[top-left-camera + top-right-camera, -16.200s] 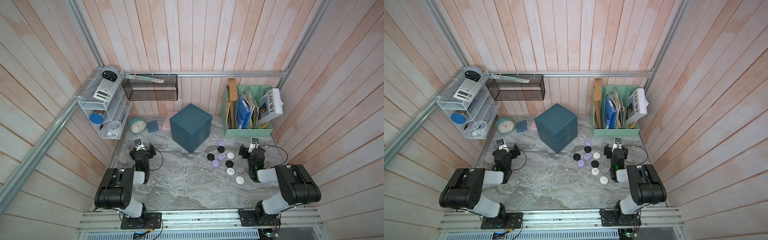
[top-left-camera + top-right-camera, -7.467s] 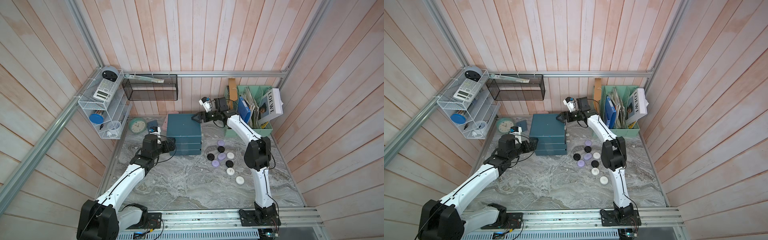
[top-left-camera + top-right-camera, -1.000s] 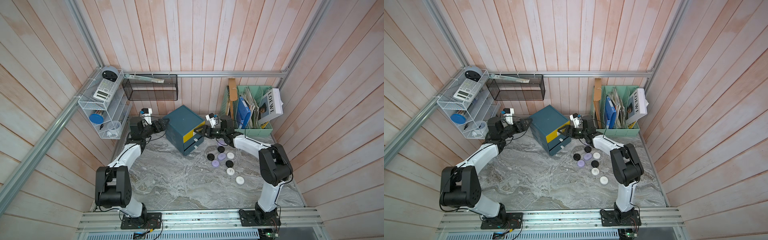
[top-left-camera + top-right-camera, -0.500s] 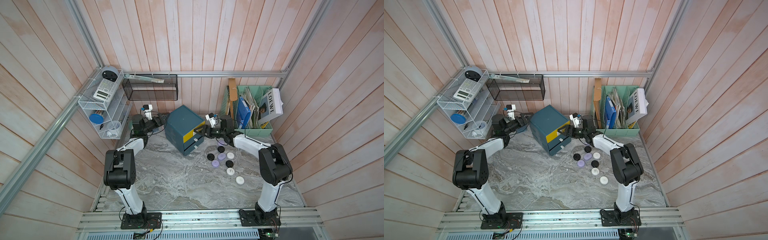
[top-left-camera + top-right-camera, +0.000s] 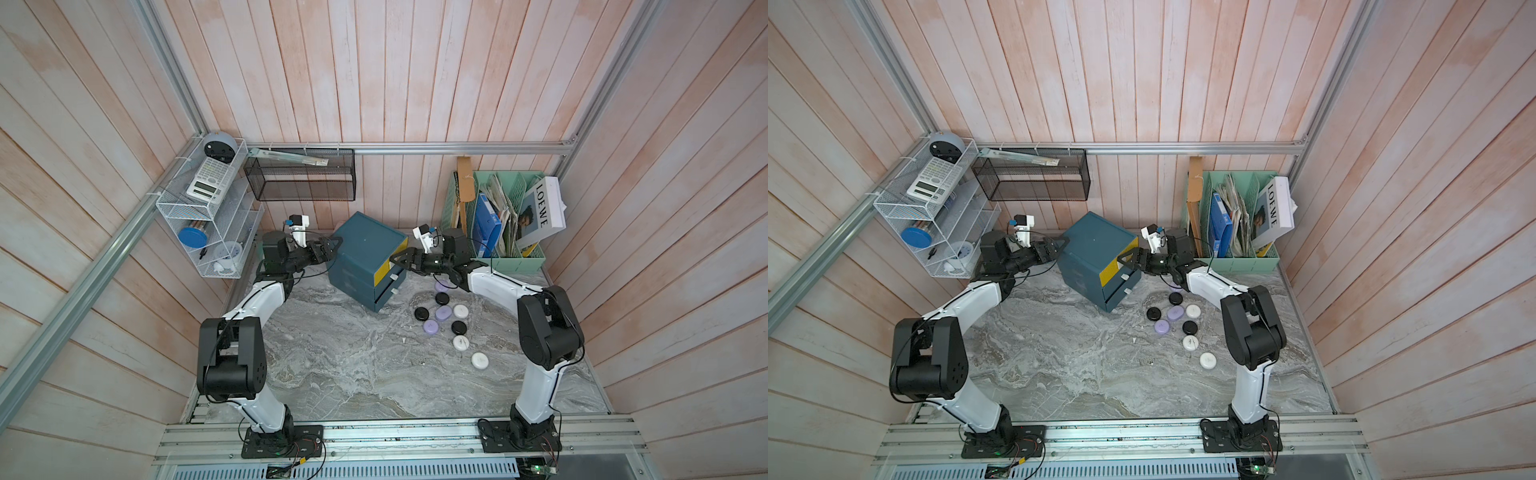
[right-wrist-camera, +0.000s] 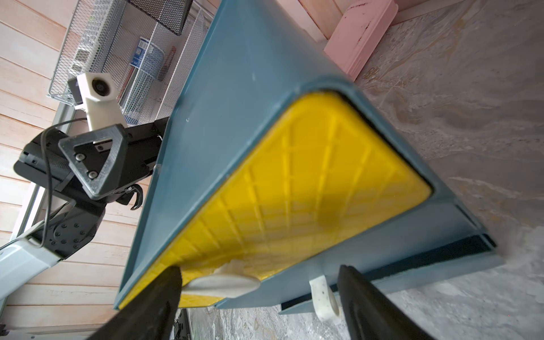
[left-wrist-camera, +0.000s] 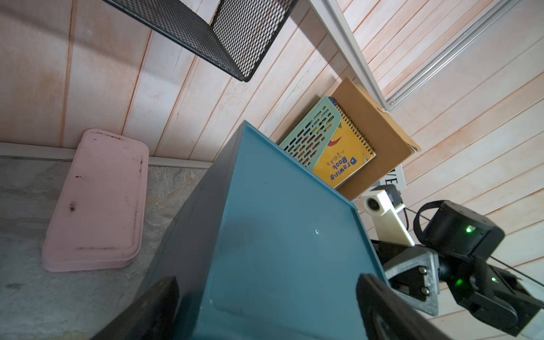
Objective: Put the bluetooth earphones in the drawer according to color
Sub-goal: Adjust the storage box at the center of the board, then open the drawer in the storage box.
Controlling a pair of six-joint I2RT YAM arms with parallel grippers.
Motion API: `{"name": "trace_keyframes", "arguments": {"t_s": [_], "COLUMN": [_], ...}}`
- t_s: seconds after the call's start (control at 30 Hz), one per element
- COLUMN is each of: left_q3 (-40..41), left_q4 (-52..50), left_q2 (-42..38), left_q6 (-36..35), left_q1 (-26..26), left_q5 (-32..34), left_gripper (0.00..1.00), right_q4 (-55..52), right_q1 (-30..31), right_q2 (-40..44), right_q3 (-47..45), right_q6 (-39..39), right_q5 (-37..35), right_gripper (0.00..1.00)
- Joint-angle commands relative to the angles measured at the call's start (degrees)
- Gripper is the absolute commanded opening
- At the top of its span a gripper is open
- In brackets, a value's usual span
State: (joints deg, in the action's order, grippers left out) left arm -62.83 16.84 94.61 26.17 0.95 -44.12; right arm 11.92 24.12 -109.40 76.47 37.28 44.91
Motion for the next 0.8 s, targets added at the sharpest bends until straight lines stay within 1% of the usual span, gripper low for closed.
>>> {"name": "trace_keyframes", "arguments": {"t_s": [0.0, 0.13, 0.27, 0.4, 0.47, 0.53, 0.63, 0.77], "left_q3": [1.4, 0.3, -4.6, -11.1, -13.6, -14.6, -14.1, -14.2], "left_q4": [-9.6, -10.7, -14.9, -22.0, -24.3, -25.6, -26.4, -30.7], "left_q2": [-1.5, -1.9, -2.9, -5.6, -6.8, -8.7, -11.9, -13.1], "left_q6": [-5.0, -5.4, -5.5, -10.1, -10.6, -11.4, -13.5, -17.4], "left_q1": [-1.9, -1.5, 1.4, 2.0, 1.8, 0.9, -1.9, -8.9], "left_q5": [-1.5, 1.2, 4.9, 6.9, 6.7, 6.7, 7.9, 11.2], "left_gripper": [1.0, 1.0, 1.0, 1.0, 1.0, 1.0, 1.0, 1.0], "right_q4": [-0.4, -0.7, -2.1, 1.1, 4.0, 7.7, 12.9, 17.7], "right_q1": [0.8, 0.7, 0.6, 0.5, 0.5, 0.6, 0.6, 1.5], "right_q2": [-1.6, -0.6, 3.1, 7.7, 9.4, 10.4, 11.0, 10.6], "right_q3": [1.6, 0.8, -1.6, -6.3, -8.8, -11.0, -13.7, -15.8], "right_q6": [-0.5, -0.7, -1.3, 1.2, 3.8, 7.3, 12.1, 16.8], "right_q5": [-0.5, -1.2, -4.8, -7.6, -8.5, -8.7, -9.4, -11.2], "right_gripper": [0.89, 0.89, 0.89, 0.89, 0.89, 0.89, 0.87, 0.84]}}
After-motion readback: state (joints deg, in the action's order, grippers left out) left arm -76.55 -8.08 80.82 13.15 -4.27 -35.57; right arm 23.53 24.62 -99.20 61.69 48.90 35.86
